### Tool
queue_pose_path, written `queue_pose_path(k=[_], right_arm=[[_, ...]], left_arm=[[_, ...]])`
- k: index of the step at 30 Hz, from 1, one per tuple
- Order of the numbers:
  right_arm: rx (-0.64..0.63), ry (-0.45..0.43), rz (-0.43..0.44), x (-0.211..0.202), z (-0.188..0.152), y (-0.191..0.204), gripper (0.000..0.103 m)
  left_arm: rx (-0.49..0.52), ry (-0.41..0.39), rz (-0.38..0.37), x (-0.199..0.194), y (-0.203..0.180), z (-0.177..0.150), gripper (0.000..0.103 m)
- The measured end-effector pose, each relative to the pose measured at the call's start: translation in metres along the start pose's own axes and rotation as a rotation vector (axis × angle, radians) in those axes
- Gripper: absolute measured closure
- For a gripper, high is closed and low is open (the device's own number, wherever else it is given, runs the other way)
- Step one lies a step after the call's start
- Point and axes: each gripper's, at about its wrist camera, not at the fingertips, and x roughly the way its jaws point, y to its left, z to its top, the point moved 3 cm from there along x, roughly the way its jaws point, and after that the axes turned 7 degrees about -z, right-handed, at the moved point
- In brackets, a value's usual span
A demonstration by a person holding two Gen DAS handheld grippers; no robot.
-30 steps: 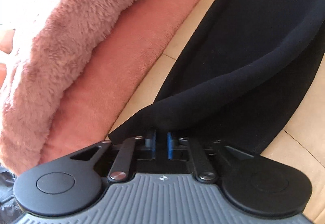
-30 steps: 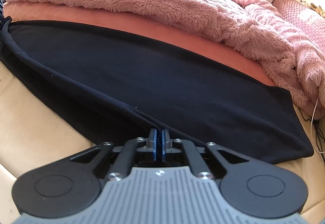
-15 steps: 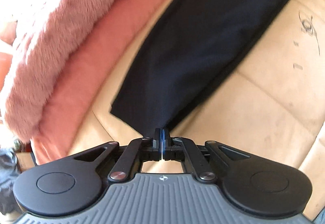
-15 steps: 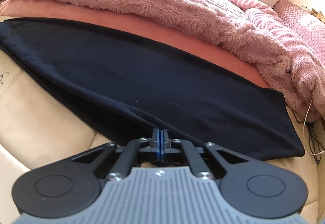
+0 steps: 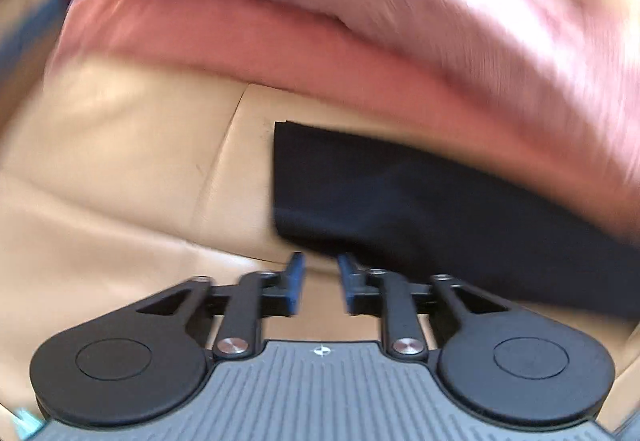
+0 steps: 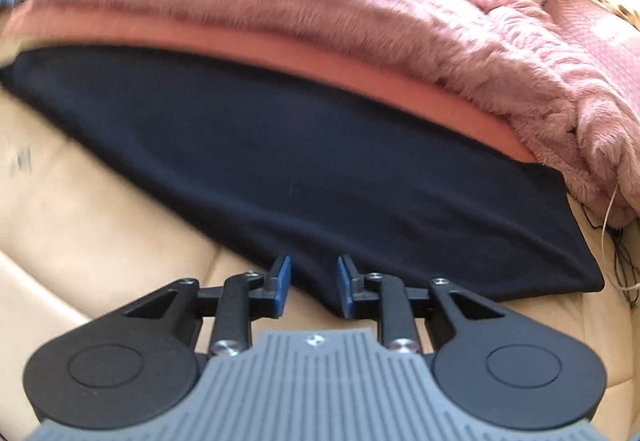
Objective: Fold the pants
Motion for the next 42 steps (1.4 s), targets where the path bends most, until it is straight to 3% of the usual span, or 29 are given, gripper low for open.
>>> queue_pose_path(k=[1, 4, 8, 11, 13, 15, 18, 24, 27, 28, 29, 30, 35, 39, 42], right_arm=[[0.021, -0.015, -0.013, -0.002, 0.003, -0.002, 0.083], [0.061, -0.019, -0.05, 0.002, 0.007, -0.009, 0.083], [0.141, -0.016, -0.059, 0.008, 0.006, -0.02, 0.083], [0.178, -0.011, -0.056, 0.008, 0.002, -0.029, 0.084], [0.19, -0.009, -0.062, 0.006, -0.002, -0.034, 0.084], [0.214, -0.001, -0.068, 0.004, -0.007, -0.041, 0.084], [0.234, 0.015, -0.062, -0.001, -0.015, -0.043, 0.078], [0.081, 0.06, -0.126, 0.0, -0.027, -0.014, 0.075], [0.096, 0.083, -0.117, 0.014, -0.026, -0.006, 0.072], [0.088, 0.084, -0.131, 0.019, -0.025, -0.002, 0.074], [0.071, 0.086, -0.158, 0.023, -0.026, 0.001, 0.1], [0.06, 0.091, -0.175, 0.026, -0.026, 0.002, 0.103], [0.08, 0.097, -0.105, 0.013, -0.03, 0.004, 0.103], [0.058, 0.123, -0.003, -0.014, -0.036, 0.025, 0.103], [0.072, 0.168, 0.079, -0.029, -0.044, 0.038, 0.103]], left_arm=[[-0.109, -0.044, -0.061, 0.0, 0.005, -0.002, 0.052], [-0.347, -0.136, -0.183, 0.008, 0.021, -0.011, 0.045], [-0.477, -0.24, -0.178, 0.022, 0.032, -0.02, 0.045], [-0.433, -0.277, -0.134, 0.029, 0.025, -0.018, 0.052], [-0.385, -0.286, -0.081, 0.034, 0.018, -0.013, 0.076], [-0.367, -0.296, -0.021, 0.036, 0.012, -0.011, 0.089], [-0.332, -0.307, 0.051, 0.039, 0.005, -0.005, 0.097], [-0.25, -0.305, 0.135, 0.043, -0.008, -0.004, 0.099], [-0.251, -0.297, 0.143, 0.043, -0.007, -0.005, 0.099], [-0.244, -0.298, 0.148, 0.043, -0.007, -0.005, 0.099], [-0.24, -0.3, 0.152, 0.042, -0.007, -0.004, 0.1], [-0.242, -0.305, 0.152, 0.039, -0.007, -0.004, 0.1], [-0.227, -0.344, 0.206, 0.016, -0.006, -0.004, 0.1], [-0.24, -0.389, 0.243, -0.021, 0.003, -0.009, 0.1], [-0.187, -0.423, 0.257, -0.052, -0.004, -0.013, 0.1]])
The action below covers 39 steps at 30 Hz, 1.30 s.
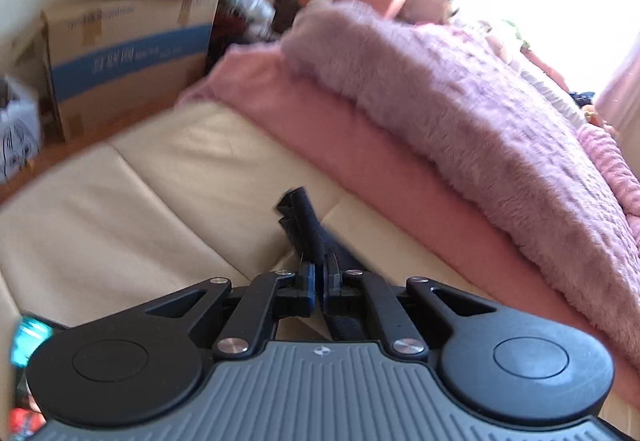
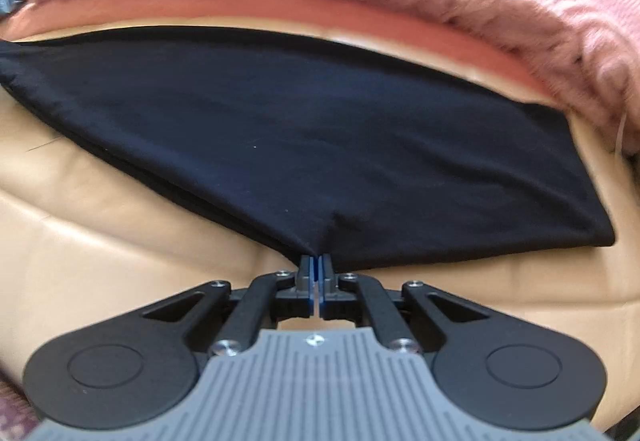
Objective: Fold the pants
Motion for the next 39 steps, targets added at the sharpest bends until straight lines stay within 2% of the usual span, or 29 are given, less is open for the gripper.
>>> queue_pose_path(k=[2, 3, 5, 11, 15, 19, 21, 25, 28, 29, 31, 32, 34, 35, 37, 39], right_arm=[[0.001, 0.017, 0.047, -0.005, -0.007, 0.007, 0.102], [0.012, 0.007, 0.06, -0.009, -0.009, 0.007, 0.096], [0.062, -0.021, 0.083, -0.018, -0.008, 0.0, 0.073], [0.197, -0.126, 0.072, -0.036, 0.004, -0.027, 0.068], [0.266, -0.167, 0.083, -0.038, 0.006, -0.043, 0.068], [0.301, -0.196, 0.092, -0.042, 0.002, -0.053, 0.068], [0.327, -0.204, 0.098, -0.043, -0.001, -0.063, 0.068], [0.358, -0.19, 0.099, -0.038, -0.007, -0.071, 0.067], [0.379, -0.162, 0.1, -0.031, -0.013, -0.073, 0.067], [0.386, -0.155, 0.102, -0.029, -0.015, -0.074, 0.067], [0.394, -0.145, 0.102, -0.027, -0.02, -0.074, 0.067], [0.396, -0.143, 0.103, -0.025, -0.021, -0.073, 0.067], [0.397, -0.136, 0.108, -0.022, -0.022, -0.072, 0.067], [0.4, -0.136, 0.113, -0.02, -0.022, -0.07, 0.067], [0.404, -0.143, 0.126, -0.019, -0.019, -0.068, 0.067], [0.408, -0.157, 0.144, -0.019, -0.015, -0.064, 0.068]], left_arm=[[0.066, -0.028, -0.034, -0.022, -0.016, 0.003, 0.1], [0.093, -0.042, -0.066, -0.033, -0.028, 0.003, 0.1], [0.153, -0.077, -0.139, -0.056, -0.062, 0.002, 0.1], [0.323, -0.137, -0.361, -0.098, -0.184, -0.028, 0.1], [0.491, -0.142, -0.433, -0.098, -0.267, -0.076, 0.1], [0.625, -0.067, -0.489, -0.081, -0.327, -0.15, 0.1], [0.677, 0.015, -0.508, -0.065, -0.345, -0.197, 0.1], [0.78, 0.247, -0.5, -0.032, -0.347, -0.295, 0.1], [0.793, 0.422, -0.488, -0.015, -0.33, -0.34, 0.099], [0.759, 0.478, -0.495, -0.01, -0.324, -0.346, 0.098], [0.696, 0.518, -0.542, -0.007, -0.314, -0.345, 0.084], [0.669, 0.546, -0.566, -0.006, -0.311, -0.341, 0.082], [0.602, 0.618, -0.63, -0.003, -0.307, -0.334, 0.071], [0.579, 0.645, -0.667, -0.007, -0.306, -0.332, 0.069], [0.552, 0.654, -0.73, -0.015, -0.304, -0.323, 0.062], [0.538, 0.617, -0.736, -0.019, -0.3, -0.31, 0.06]])
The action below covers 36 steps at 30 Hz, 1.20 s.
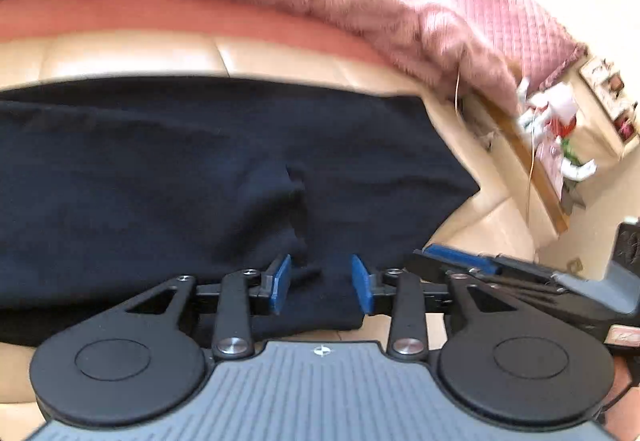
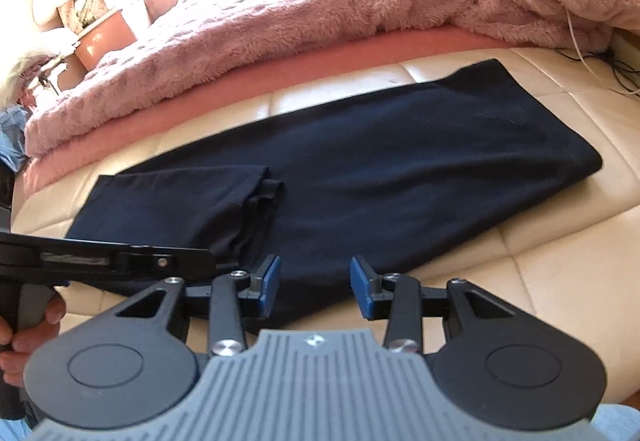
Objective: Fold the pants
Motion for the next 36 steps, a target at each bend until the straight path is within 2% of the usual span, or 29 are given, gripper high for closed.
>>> queue_pose_path(k=[2, 5, 8, 15, 19, 22, 23, 24, 28, 34, 36], right_arm=[[0.0, -0.006, 0.024, 0.0, 0.002, 0.005, 0.068], [0.003, 0.001, 0.074, 0.009, 0.009, 0.013, 0.074], [-0.004, 0.018, 0.127, 0.024, 0.015, 0.026, 0.081], [0.009, 0.068, 0.197, 0.065, 0.026, 0.053, 0.083], [0.031, 0.127, 0.173, 0.084, 0.023, 0.056, 0.085], [0.05, 0.126, 0.177, 0.086, 0.02, 0.054, 0.086], [0.047, 0.127, 0.175, 0.085, 0.02, 0.055, 0.1], [0.039, 0.126, 0.17, 0.085, 0.02, 0.056, 0.103], [0.009, 0.096, 0.162, 0.076, 0.024, 0.062, 0.103], [-0.006, -0.004, 0.182, 0.029, 0.047, 0.07, 0.103], [-0.006, 0.02, 0.162, 0.023, 0.043, 0.066, 0.103]], left_arm=[[0.027, -0.026, 0.105, -0.011, 0.008, 0.007, 0.06], [0.099, -0.032, 0.244, -0.021, 0.021, 0.014, 0.06], [0.082, -0.056, 0.303, -0.032, 0.038, 0.014, 0.06], [0.028, -0.075, 0.332, -0.043, 0.058, 0.012, 0.06], [0.002, -0.074, 0.321, -0.05, 0.065, 0.01, 0.06], [-0.009, -0.074, 0.309, -0.051, 0.066, 0.01, 0.06], [-0.011, -0.074, 0.309, -0.05, 0.066, 0.011, 0.06], [-0.013, -0.076, 0.309, -0.05, 0.066, 0.011, 0.06], [-0.012, -0.099, 0.3, -0.057, 0.06, 0.01, 0.06], [-0.008, -0.113, 0.254, -0.072, 0.052, 0.016, 0.06], [0.013, -0.087, 0.251, -0.067, 0.048, 0.017, 0.06]])
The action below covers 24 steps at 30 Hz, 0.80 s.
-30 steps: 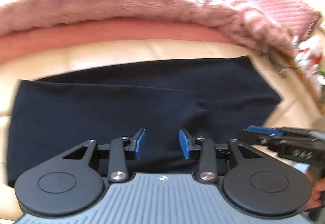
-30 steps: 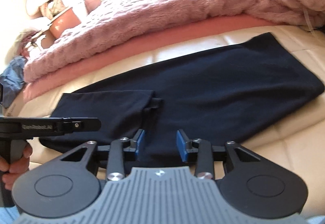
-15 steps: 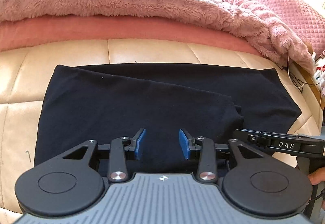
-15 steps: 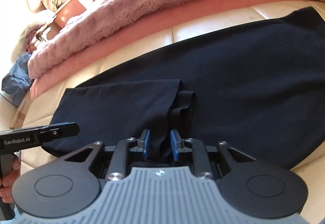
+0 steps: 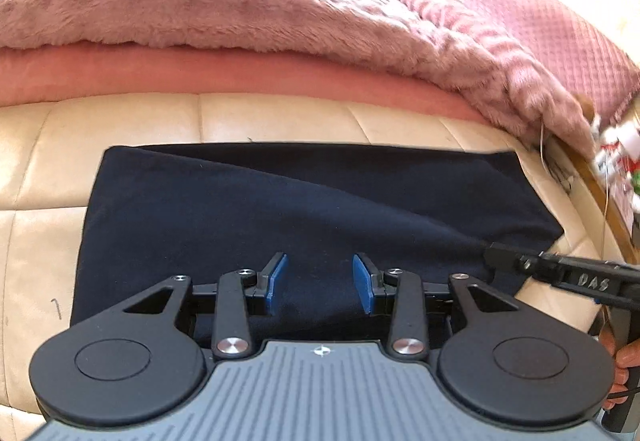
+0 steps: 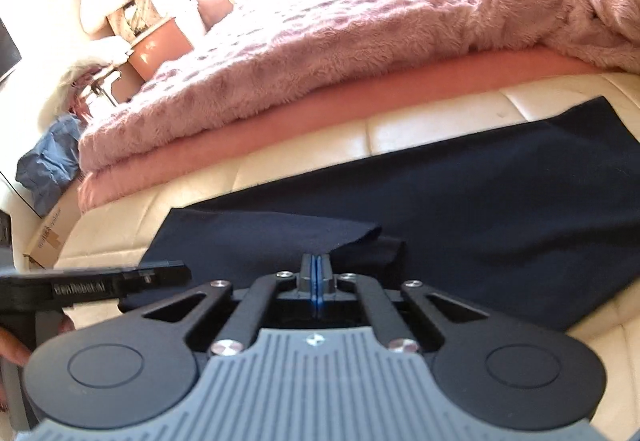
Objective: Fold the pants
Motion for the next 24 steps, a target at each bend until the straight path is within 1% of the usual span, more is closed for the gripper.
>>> queue_pose_path(k=[3, 4, 5, 7, 8, 10, 13, 14, 17, 20, 22, 24], right_arm=[[0.031, 0.063, -0.031, 0.009, -0.017, -0.012, 0.103], [0.027, 0.07, -0.041, 0.015, -0.023, -0.015, 0.103], [0.028, 0.078, -0.044, 0.022, -0.028, -0.018, 0.103], [0.065, 0.12, -0.032, 0.032, -0.035, -0.025, 0.103], [0.084, 0.121, -0.026, 0.033, -0.035, -0.026, 0.102], [0.086, 0.094, -0.028, 0.027, -0.03, -0.028, 0.1], [0.11, 0.048, -0.014, 0.022, -0.016, -0.035, 0.088], [0.116, 0.037, -0.013, 0.023, -0.01, -0.037, 0.088], [0.079, 0.011, -0.011, 0.035, 0.005, -0.034, 0.088], [0.036, 0.014, -0.011, 0.051, 0.012, -0.032, 0.088], [0.0, 0.013, -0.028, 0.062, 0.015, -0.03, 0.088], [-0.015, 0.034, -0.039, 0.067, 0.013, -0.032, 0.089]], left_arm=[[0.037, 0.038, -0.006, 0.014, -0.007, -0.003, 0.06], [0.043, 0.055, -0.011, 0.02, -0.009, -0.005, 0.06], [0.049, 0.072, -0.015, 0.026, -0.01, -0.006, 0.06], [0.064, 0.1, -0.006, 0.036, -0.012, -0.009, 0.06], [0.068, 0.105, -0.001, 0.04, -0.013, -0.01, 0.06], [0.058, 0.115, -0.002, 0.045, -0.011, -0.011, 0.06], [0.045, 0.114, 0.0, 0.05, -0.008, -0.011, 0.06], [0.038, 0.11, -0.003, 0.05, -0.007, -0.01, 0.06], [0.033, 0.097, 0.001, 0.048, -0.003, -0.007, 0.06], [0.025, 0.09, 0.012, 0.047, 0.002, -0.002, 0.061], [0.014, 0.083, 0.02, 0.046, 0.006, 0.0, 0.061], [0.0, 0.08, 0.027, 0.046, 0.012, 0.001, 0.06]])
